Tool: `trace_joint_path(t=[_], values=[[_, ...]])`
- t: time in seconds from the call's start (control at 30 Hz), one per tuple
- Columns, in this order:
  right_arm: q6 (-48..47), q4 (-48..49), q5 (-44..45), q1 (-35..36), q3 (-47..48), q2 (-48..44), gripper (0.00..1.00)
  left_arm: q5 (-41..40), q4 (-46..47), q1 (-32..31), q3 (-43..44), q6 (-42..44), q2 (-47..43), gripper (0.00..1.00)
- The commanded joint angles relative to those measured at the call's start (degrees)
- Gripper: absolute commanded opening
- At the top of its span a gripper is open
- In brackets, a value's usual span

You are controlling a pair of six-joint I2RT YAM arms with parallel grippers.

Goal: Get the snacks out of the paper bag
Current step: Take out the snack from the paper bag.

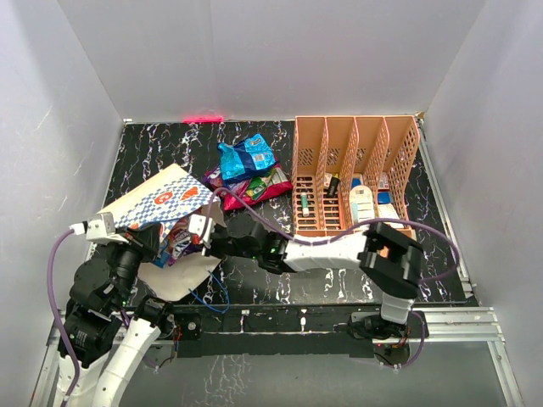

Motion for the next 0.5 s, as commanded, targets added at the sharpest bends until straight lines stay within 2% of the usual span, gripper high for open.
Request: trace_joint_path(t=[0.0, 0.27, 0.37, 0.47], values=[[0.59, -1.23, -3.06, 0.42, -2.66, -11.32, 0.07, -0.95, 1.91, -0.19, -1.17, 0.74, -1.19, 0.00], [-4.13, -11.71, -14.31, 0.49, -14.10, -29.13, 0.07, -1.83, 0.89, -0.17, -1.56, 0.58, -2.70, 0.00], [-5.96, -17.75, -13.89, 0.43, -18.90, -36.79, 0.07, -1.91, 1.06, -0.16, -1.90, 0.61, -3.10, 0.00], [-5.49, -21.58, -7.03, 0.42, -23.45, -43.87, 0.07, -2.43, 0.76, -0.17, -2.01, 0.63, -3.19, 0.00]])
